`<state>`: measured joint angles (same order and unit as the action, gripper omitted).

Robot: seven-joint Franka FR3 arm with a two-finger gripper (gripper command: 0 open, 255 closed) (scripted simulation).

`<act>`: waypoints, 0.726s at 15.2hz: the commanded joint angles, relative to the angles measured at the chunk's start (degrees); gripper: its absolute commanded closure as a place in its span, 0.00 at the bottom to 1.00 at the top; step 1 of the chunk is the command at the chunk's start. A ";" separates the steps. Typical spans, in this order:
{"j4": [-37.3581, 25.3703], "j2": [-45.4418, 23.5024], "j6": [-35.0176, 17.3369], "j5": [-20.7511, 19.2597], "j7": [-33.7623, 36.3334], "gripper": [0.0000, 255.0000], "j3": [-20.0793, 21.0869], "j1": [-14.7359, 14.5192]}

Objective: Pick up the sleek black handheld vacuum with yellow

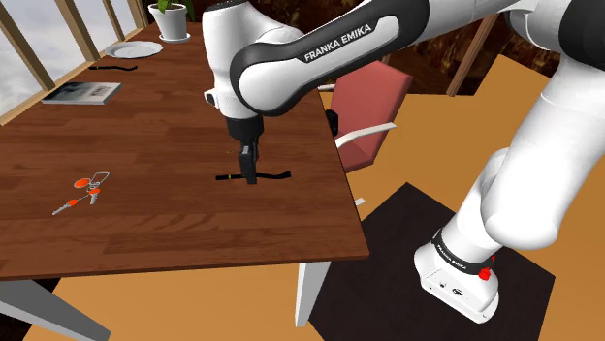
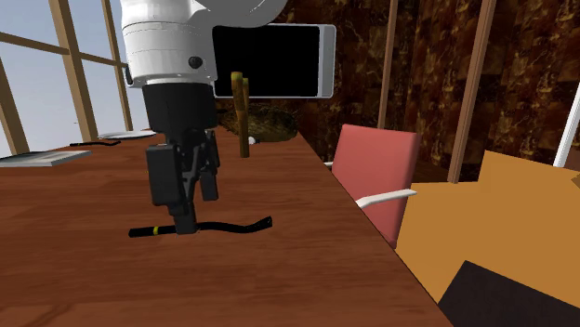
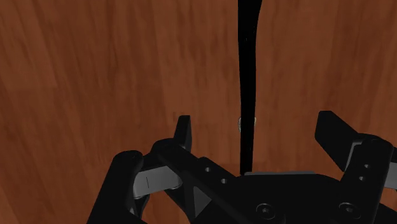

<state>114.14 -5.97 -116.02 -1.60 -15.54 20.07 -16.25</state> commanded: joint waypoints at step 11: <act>0.76 -0.43 -1.19 -0.18 0.06 1.00 -0.03 -0.01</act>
<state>114.88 -6.38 -117.20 -1.78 -15.48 20.02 -16.24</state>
